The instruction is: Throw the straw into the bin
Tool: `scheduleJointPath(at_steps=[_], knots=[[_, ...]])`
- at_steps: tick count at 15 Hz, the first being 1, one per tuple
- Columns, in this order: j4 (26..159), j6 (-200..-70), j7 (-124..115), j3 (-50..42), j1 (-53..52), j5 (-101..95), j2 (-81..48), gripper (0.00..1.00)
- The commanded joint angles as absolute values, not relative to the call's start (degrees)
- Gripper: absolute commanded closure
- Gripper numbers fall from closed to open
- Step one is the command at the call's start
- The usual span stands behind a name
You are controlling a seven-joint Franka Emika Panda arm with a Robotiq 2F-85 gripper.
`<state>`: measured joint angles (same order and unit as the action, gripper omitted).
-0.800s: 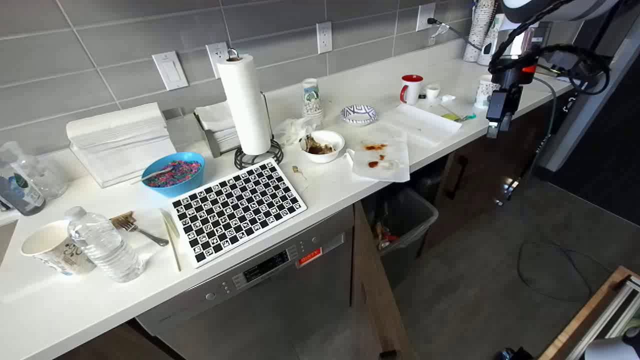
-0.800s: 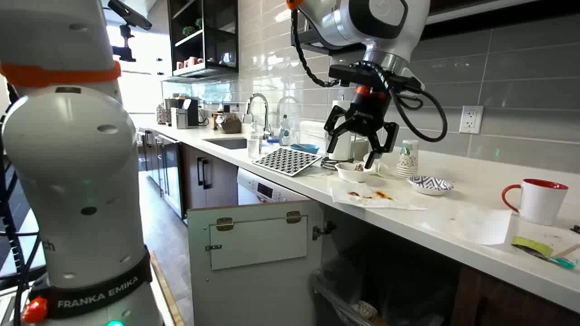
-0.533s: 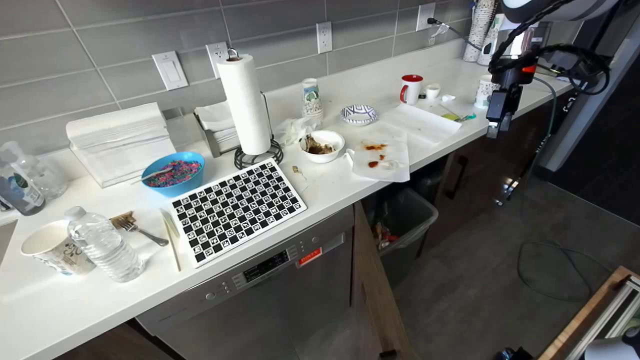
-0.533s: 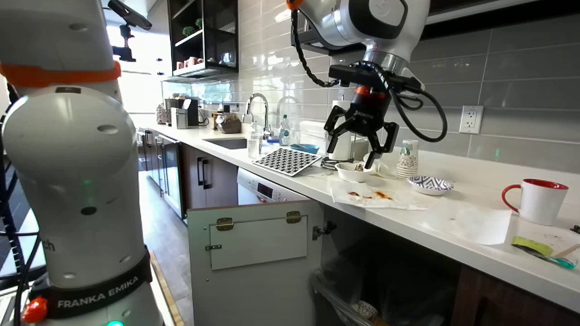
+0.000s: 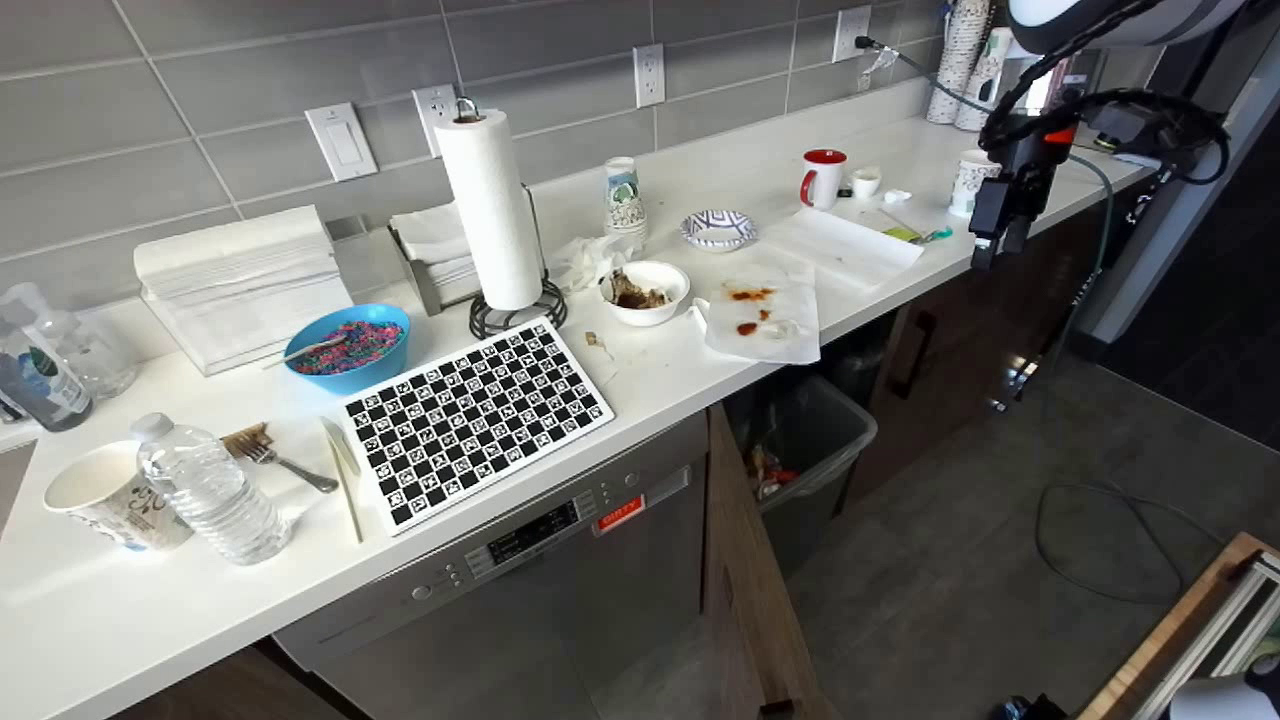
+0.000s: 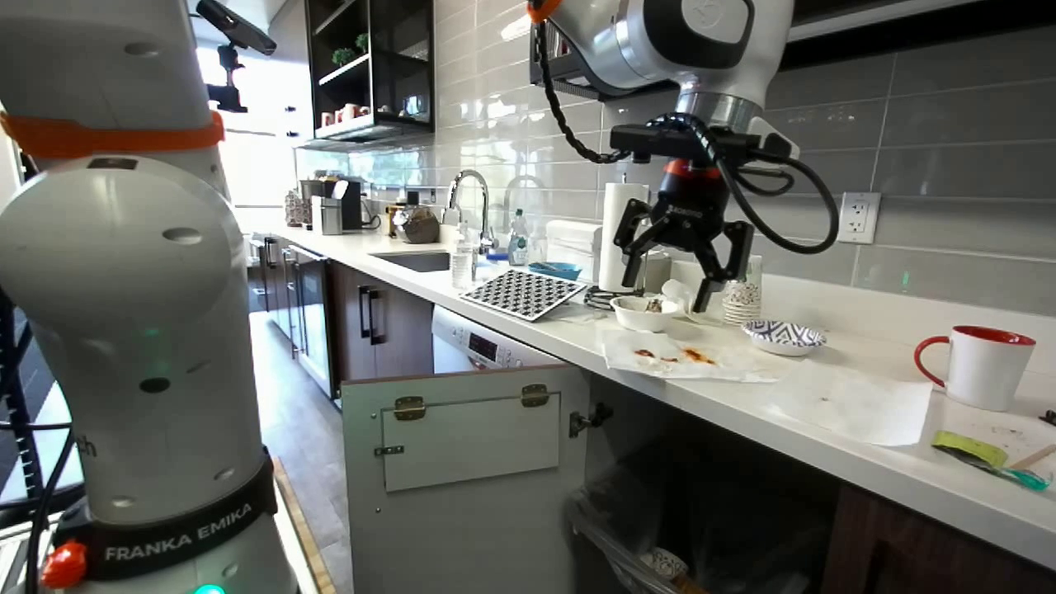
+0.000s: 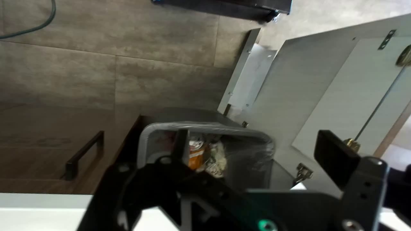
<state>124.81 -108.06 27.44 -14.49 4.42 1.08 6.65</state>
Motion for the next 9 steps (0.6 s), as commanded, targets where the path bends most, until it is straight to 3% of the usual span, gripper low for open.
scheduleJointPath(at_steps=[1,9], knots=[[122.2,-115.6,25.5,-14.9,8.2,0.6,1.5,0.00],[110.3,-129.8,31.1,-11.5,11.4,5.2,-14.0,0.00]])
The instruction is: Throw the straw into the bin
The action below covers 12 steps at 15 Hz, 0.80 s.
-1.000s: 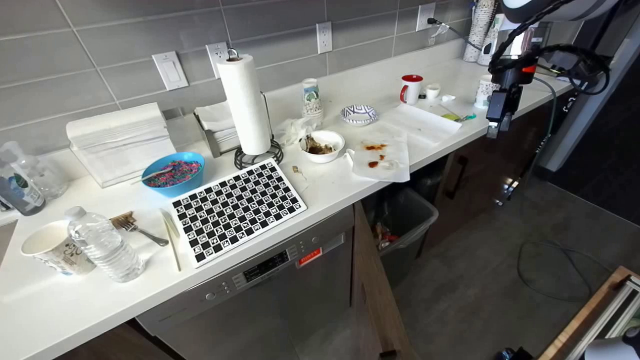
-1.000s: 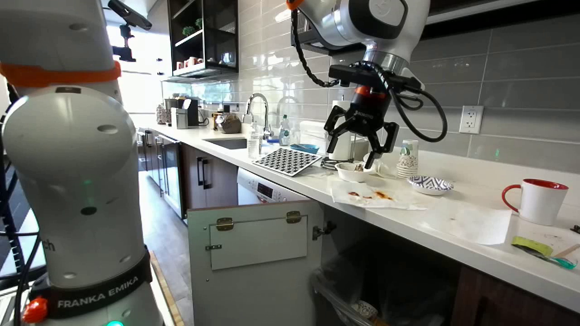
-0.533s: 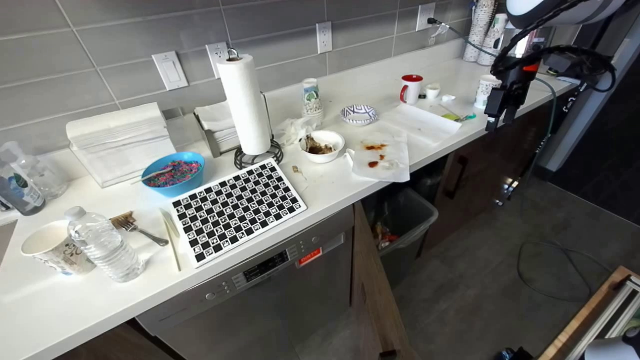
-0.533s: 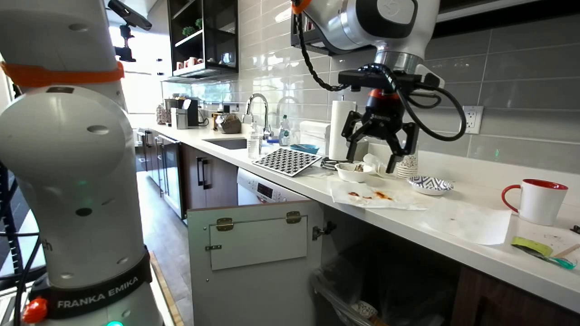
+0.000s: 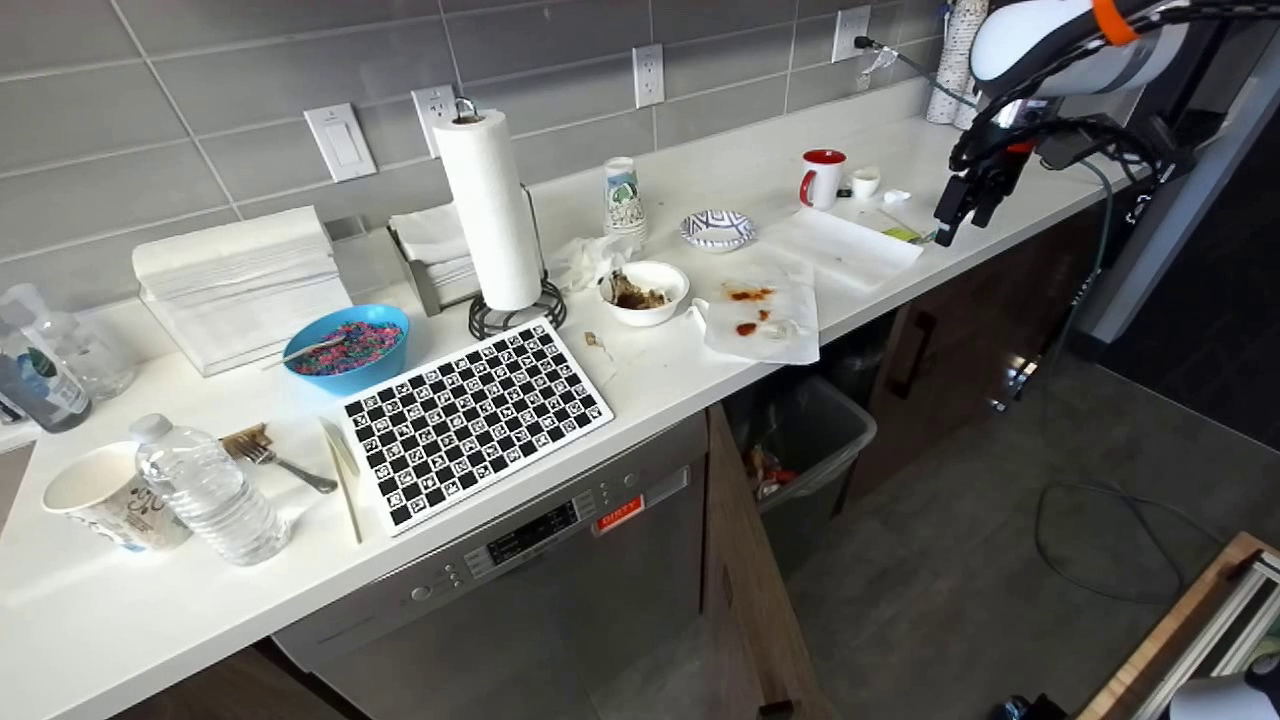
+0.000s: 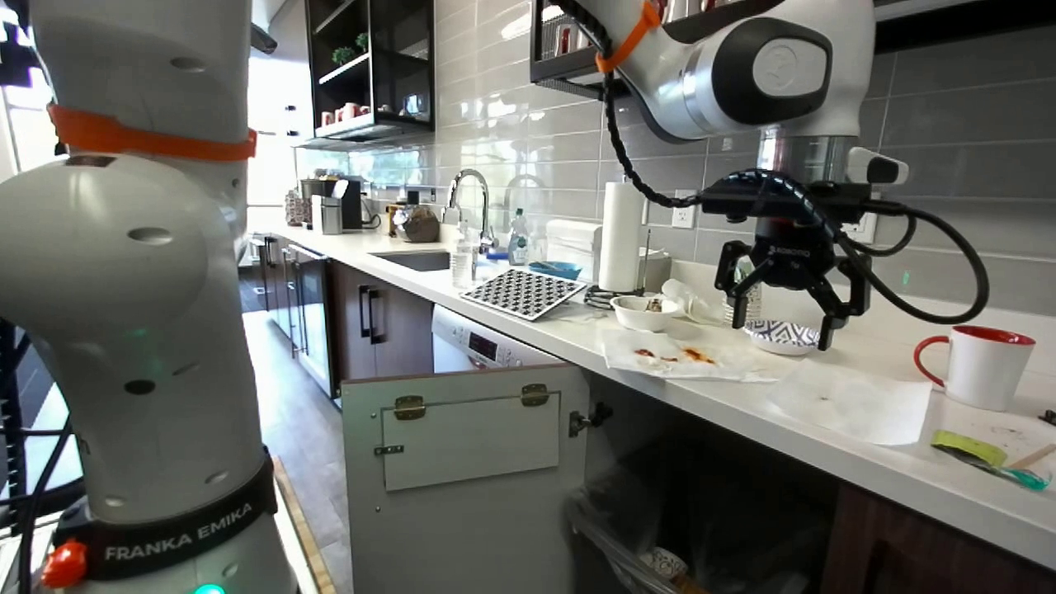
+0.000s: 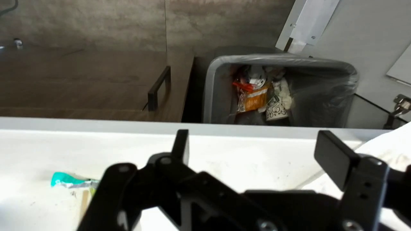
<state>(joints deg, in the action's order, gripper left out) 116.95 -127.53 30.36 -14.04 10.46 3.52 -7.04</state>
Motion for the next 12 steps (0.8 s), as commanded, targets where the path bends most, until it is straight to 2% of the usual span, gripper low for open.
scheduleJointPath(at_steps=[1,3,10,12], knots=[[108.1,-130.5,30.5,-10.7,11.7,5.3,-16.2,0.00],[105.1,-127.0,31.6,-8.2,12.3,7.9,-17.5,0.00],[106.1,-129.2,30.1,-6.5,12.3,5.9,-16.6,0.00],[105.2,-134.6,22.0,-8.8,11.6,2.3,-18.6,0.00]])
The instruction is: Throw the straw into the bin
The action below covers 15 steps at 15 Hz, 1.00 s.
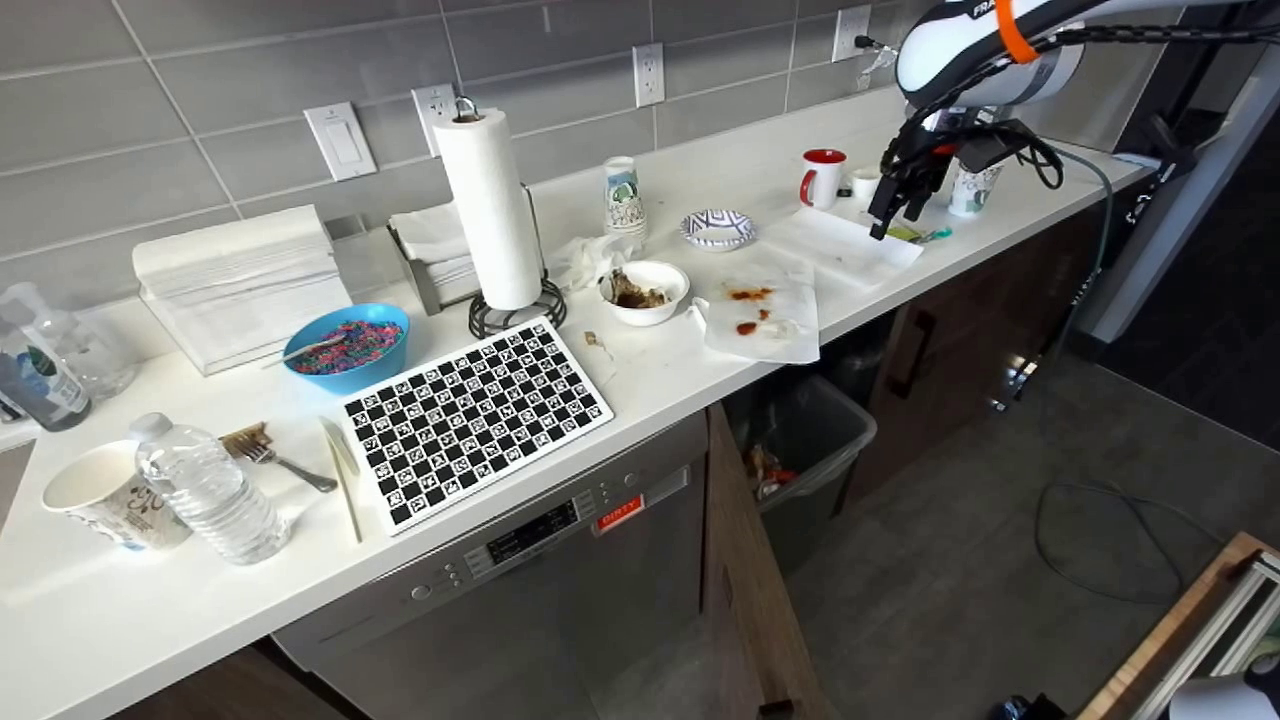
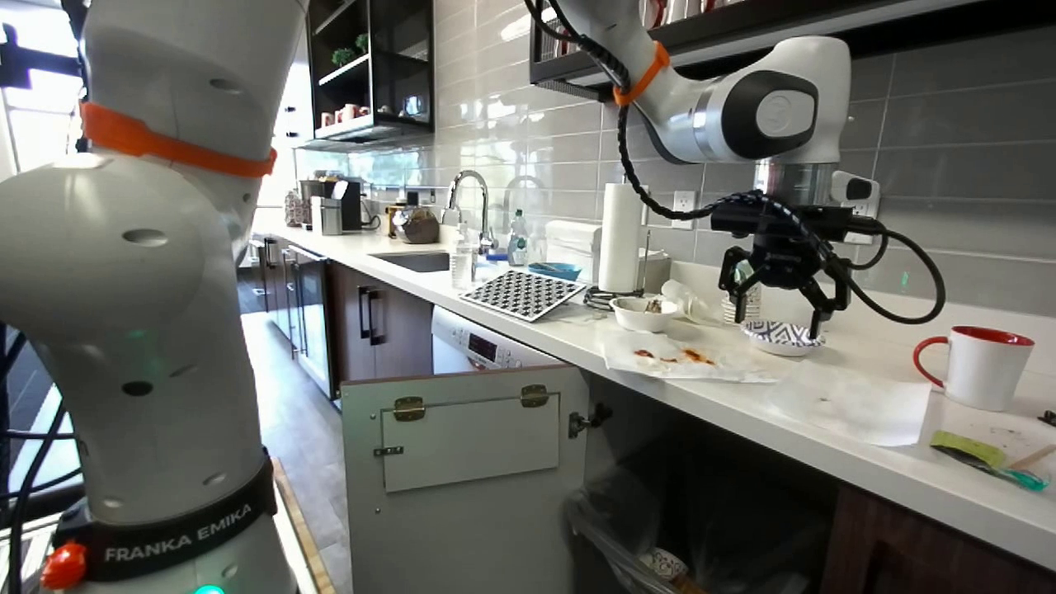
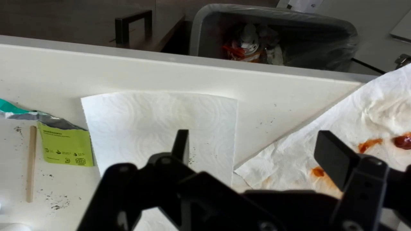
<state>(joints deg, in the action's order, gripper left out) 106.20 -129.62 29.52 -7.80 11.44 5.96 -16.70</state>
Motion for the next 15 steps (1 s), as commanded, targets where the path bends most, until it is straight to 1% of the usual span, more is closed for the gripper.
scheduleJointPath(at_steps=[1,6,11,15], knots=[[104.2,-136.6,20.2,-9.3,12.0,1.5,-19.7,0.00],[97.6,-144.2,7.8,-12.9,13.6,-1.1,-27.2,0.00],[85.9,-141.8,4.5,-12.8,17.1,0.3,-36.5,0.00],[77.4,-141.5,4.7,-11.0,19.6,1.8,-42.9,0.00]])
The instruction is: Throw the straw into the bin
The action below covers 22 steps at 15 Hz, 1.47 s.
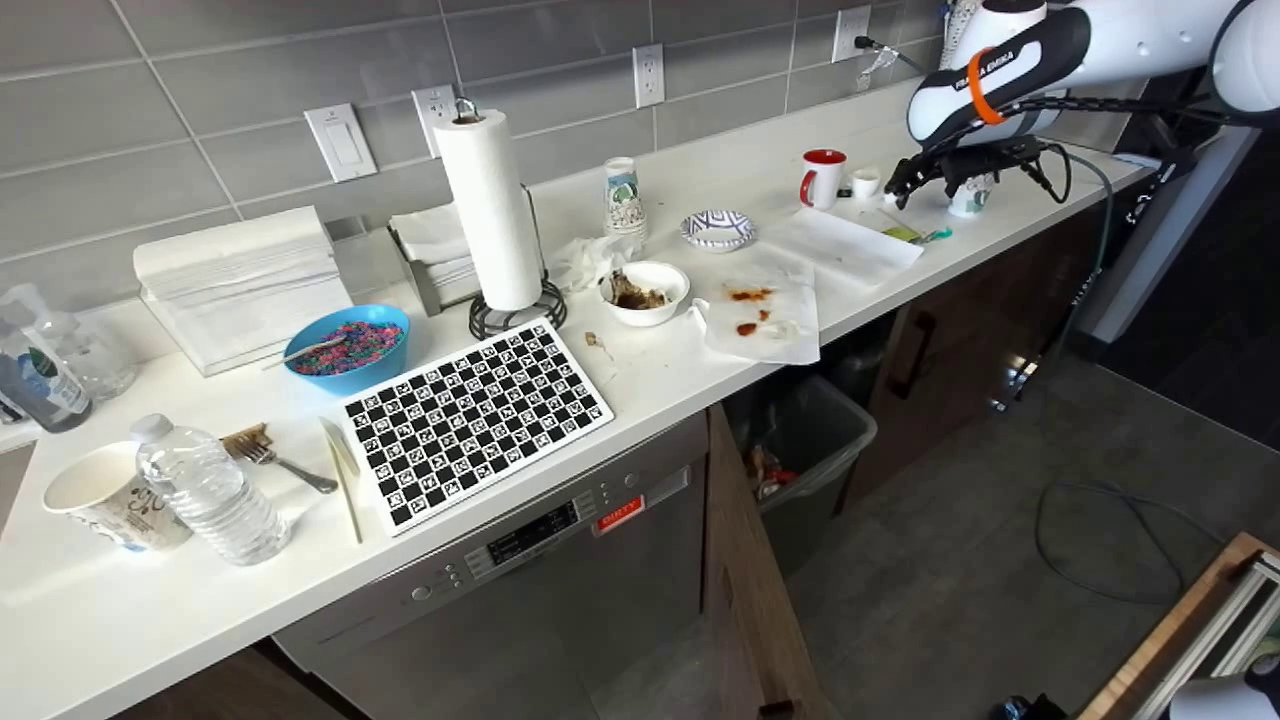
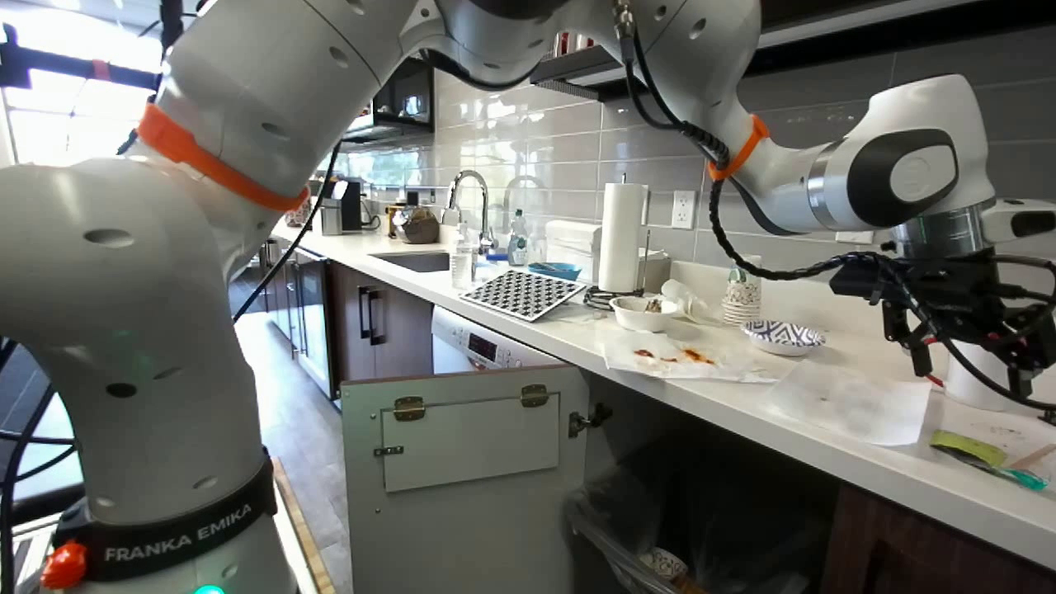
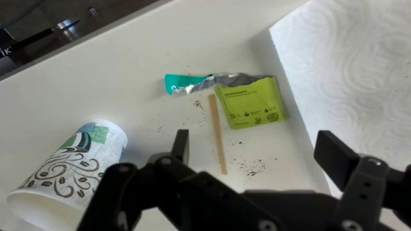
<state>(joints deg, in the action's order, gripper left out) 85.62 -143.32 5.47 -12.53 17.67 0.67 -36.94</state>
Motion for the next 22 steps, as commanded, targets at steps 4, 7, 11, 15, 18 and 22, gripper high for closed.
scheduleJointPath(at_steps=[4,7,11,15,18,22], knots=[[70.4,-140.1,4.4,-9.6,20.8,2.3,-48.4,0.00],[66.2,-140.8,2.7,-9.9,21.0,2.0,-51.9,0.00],[67.7,-142.4,1.0,-10.7,20.4,1.3,-51.3,0.00],[66.2,-144.8,0.1,-11.4,20.4,0.4,-53.3,0.00],[66.1,-146.2,1.7,-10.3,21.7,1.3,-54.1,0.00],[65.7,-149.2,2.0,-9.9,22.6,1.8,-55.6,0.00]])
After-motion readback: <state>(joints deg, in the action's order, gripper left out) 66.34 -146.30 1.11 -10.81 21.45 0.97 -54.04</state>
